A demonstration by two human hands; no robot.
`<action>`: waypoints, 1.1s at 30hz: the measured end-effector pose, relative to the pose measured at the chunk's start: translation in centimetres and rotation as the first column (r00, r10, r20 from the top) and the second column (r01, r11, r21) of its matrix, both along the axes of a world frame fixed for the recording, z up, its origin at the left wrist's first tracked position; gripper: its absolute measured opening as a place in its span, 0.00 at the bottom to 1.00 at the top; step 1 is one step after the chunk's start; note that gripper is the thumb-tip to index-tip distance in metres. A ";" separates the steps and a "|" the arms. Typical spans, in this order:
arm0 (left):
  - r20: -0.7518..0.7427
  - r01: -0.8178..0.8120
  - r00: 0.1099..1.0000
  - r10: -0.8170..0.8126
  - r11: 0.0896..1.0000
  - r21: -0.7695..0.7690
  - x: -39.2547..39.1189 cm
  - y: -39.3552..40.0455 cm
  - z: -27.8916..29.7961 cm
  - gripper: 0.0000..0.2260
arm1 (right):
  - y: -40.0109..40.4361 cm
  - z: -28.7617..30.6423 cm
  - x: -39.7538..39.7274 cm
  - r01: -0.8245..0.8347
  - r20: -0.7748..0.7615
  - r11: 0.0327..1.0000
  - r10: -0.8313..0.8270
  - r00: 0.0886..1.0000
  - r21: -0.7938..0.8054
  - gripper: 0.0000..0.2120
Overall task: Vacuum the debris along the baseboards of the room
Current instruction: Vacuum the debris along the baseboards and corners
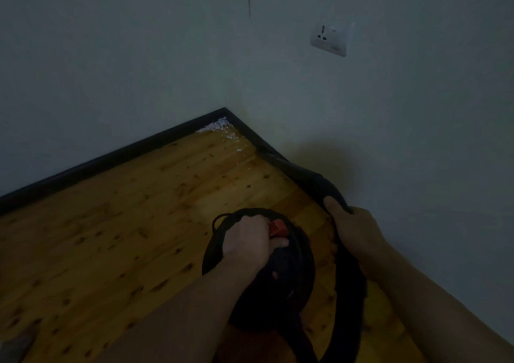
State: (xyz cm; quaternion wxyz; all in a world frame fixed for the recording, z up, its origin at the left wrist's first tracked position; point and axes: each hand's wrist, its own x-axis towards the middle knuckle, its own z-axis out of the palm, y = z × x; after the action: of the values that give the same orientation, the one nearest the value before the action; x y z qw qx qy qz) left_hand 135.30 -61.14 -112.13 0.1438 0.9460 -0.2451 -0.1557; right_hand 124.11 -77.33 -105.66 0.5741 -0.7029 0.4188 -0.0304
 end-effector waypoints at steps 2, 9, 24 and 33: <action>0.002 0.008 1.000 -0.008 1.000 0.015 0.8 0.0 0.0 0.21 | 0.3 0.0 0.7 -0.006 0.000 1.000 0.006 1.000 -0.016 0.24; -0.118 0.057 0.992 -0.044 0.992 0.113 1.8 -0.2 1.2 0.23 | 1.1 2.4 -0.3 -0.091 -0.029 0.995 0.090 0.996 -0.037 0.24; -0.170 0.025 0.985 -0.007 0.995 0.101 -0.1 3.1 1.4 0.26 | 3.3 3.4 -2.8 -0.100 -0.035 0.985 0.096 0.995 -0.144 0.25; -0.144 -0.098 0.984 0.107 0.993 0.068 -1.8 5.7 1.0 0.26 | 3.1 5.0 -4.4 -0.029 -0.052 0.995 0.025 0.998 -0.092 0.25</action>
State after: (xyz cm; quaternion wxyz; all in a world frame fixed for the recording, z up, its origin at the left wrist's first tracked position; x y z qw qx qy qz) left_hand 133.48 -55.47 -111.14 0.1408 0.9473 -0.1798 -0.2248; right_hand 119.66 -74.26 -100.61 0.5304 -0.7349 0.4218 -0.0243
